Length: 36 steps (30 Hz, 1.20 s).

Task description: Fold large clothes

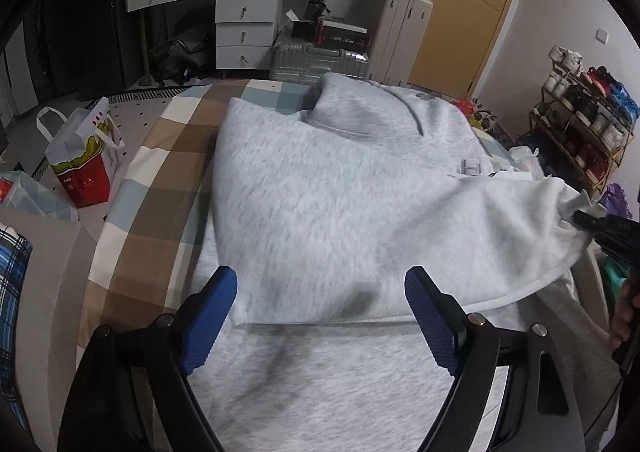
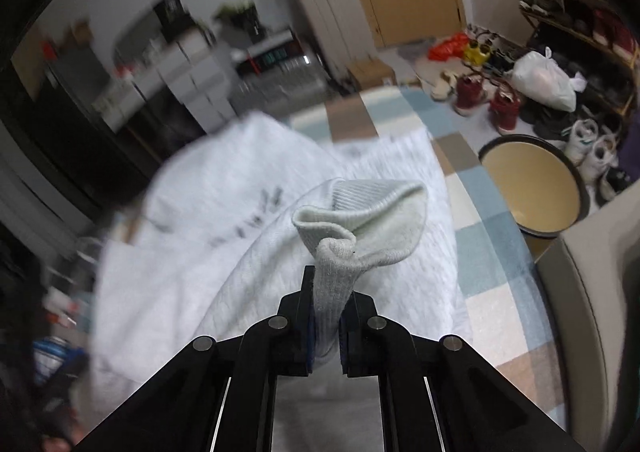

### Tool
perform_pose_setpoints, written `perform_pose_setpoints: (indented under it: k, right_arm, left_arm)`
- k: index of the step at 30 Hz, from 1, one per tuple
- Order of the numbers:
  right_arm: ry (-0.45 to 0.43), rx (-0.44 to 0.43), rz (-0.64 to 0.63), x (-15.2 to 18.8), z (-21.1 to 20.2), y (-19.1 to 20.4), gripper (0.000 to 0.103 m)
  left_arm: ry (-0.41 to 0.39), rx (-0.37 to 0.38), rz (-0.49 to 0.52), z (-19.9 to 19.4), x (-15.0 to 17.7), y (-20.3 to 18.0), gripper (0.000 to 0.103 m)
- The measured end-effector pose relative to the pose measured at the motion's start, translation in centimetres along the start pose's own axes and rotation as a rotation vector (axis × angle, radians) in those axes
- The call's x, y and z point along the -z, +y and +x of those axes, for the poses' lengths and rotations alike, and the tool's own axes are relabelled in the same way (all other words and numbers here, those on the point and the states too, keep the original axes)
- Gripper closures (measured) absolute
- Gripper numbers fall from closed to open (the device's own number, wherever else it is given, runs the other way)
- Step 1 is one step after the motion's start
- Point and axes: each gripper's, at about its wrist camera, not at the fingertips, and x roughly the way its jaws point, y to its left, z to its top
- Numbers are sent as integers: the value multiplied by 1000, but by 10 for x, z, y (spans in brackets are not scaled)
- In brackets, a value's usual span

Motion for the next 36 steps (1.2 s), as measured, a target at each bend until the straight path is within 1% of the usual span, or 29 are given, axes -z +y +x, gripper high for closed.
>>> perform_pose_setpoints:
  k: [1, 3, 4, 5, 6, 7, 8, 9, 10, 11, 12, 13, 14, 15, 16, 17, 18, 19, 20, 23, 24, 27, 28, 29, 30, 31, 32, 34, 36]
  right_arm:
    - [9, 1, 18, 1, -1, -6, 95]
    - [80, 91, 18, 5, 11, -16, 95]
    - [168, 154, 11, 10, 26, -22, 93]
    - [261, 210, 0, 15, 41, -26, 89]
    - [305, 241, -3, 16, 49, -29, 85]
    - [310, 245, -7, 17, 50, -28, 85]
    - [302, 256, -23, 14, 47, -24, 81]
    - [291, 301, -55, 9, 43, -17, 68]
    - [271, 342, -87, 5, 38, -8, 60]
    - [241, 363, -120, -1, 32, 1, 51]
    - [214, 377, -147, -6, 26, 9, 46]
    - [192, 378, -166, -10, 21, 16, 43]
    - [156, 367, -184, -19, 14, 25, 38]
    - [119, 353, -197, -27, 9, 32, 31]
    - [92, 342, -207, -33, 9, 34, 27]
    - [68, 334, -222, -41, 10, 38, 19]
    - [58, 323, -237, -47, 16, 41, 15]
    - [68, 312, -247, -47, 22, 42, 15]
    - [99, 315, -259, -48, 36, 43, 15]
    - [219, 319, -313, -42, 77, 40, 16]
    - [260, 337, -350, -39, 91, 39, 17]
    - [317, 382, -454, -24, 115, 36, 21]
    - [350, 368, -468, -18, 120, 34, 27]
    - [380, 334, -483, -14, 123, 33, 41]
    - [365, 336, -521, -10, 120, 35, 46]
    - [335, 338, -559, -8, 114, 38, 56]
    - [325, 338, -584, -6, 111, 39, 81]
    - [289, 317, -618, -3, 98, 45, 84]
    - [236, 344, -659, -3, 87, 52, 85]
  left_arm:
    - [0, -10, -2, 0, 0, 1, 20]
    - [9, -17, -10, 3, -1, 4, 20]
    - [13, -15, -15, 4, -1, 7, 20]
    - [18, -17, -24, 4, -1, 9, 20]
    - [26, -20, -35, 5, -2, 13, 20]
    - [33, -20, -42, 4, -1, 16, 20]
    - [40, -17, -49, 4, -1, 19, 20]
    - [43, -15, -54, 3, -1, 22, 20]
    - [45, -23, -55, 1, -1, 25, 20]
    - [44, -35, -56, 0, -2, 29, 20]
    - [37, -39, -59, -1, -3, 33, 20]
    - [33, -42, -62, -3, -2, 35, 20]
    - [32, -44, -69, -3, -2, 38, 20]
    - [36, -44, -82, -2, -3, 42, 20]
    - [40, -43, -92, -2, -4, 44, 20]
    - [45, -43, -108, 0, -4, 47, 20]
    - [49, -38, -119, 1, -4, 49, 20]
    - [54, -33, -128, 3, -5, 51, 20]
    - [58, -33, -132, 4, -5, 52, 20]
    - [54, -41, -114, 6, -5, 49, 20]
    - [52, -44, -102, 7, -6, 47, 20]
    - [53, -38, -69, 9, -6, 42, 20]
    - [51, -46, -56, 11, -6, 40, 20]
    - [48, -51, -46, 12, -6, 39, 20]
    - [50, -53, -30, 14, -6, 36, 20]
    - [50, -57, -20, 14, -6, 34, 20]
    - [45, -65, -9, 15, -6, 33, 20]
    - [37, -62, 0, 14, -6, 30, 20]
    - [35, -70, 9, 15, -6, 26, 20]
